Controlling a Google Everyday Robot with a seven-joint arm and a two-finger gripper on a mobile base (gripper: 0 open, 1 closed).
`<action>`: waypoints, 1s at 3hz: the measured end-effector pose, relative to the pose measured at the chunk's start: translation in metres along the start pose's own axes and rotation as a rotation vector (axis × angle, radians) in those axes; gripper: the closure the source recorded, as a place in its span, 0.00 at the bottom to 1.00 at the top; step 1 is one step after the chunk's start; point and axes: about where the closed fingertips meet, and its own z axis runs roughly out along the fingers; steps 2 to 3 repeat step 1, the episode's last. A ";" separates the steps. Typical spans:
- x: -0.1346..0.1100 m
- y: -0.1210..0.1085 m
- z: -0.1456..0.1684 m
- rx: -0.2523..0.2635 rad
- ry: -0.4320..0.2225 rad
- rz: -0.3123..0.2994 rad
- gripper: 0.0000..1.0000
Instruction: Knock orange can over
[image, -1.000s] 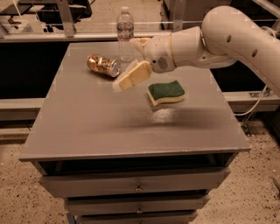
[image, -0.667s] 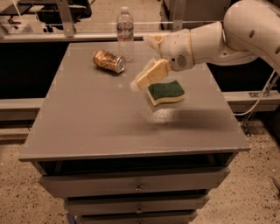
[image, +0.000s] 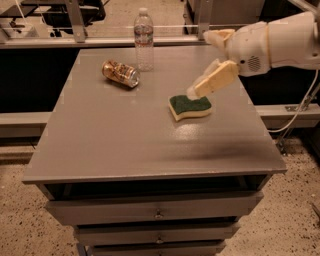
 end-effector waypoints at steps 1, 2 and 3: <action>-0.001 0.000 -0.004 0.009 0.002 -0.002 0.00; -0.001 0.000 -0.004 0.009 0.002 -0.002 0.00; -0.001 0.000 -0.004 0.009 0.002 -0.002 0.00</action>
Offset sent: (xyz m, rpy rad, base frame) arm 0.0000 0.0000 0.0000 0.0000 0.0000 0.0000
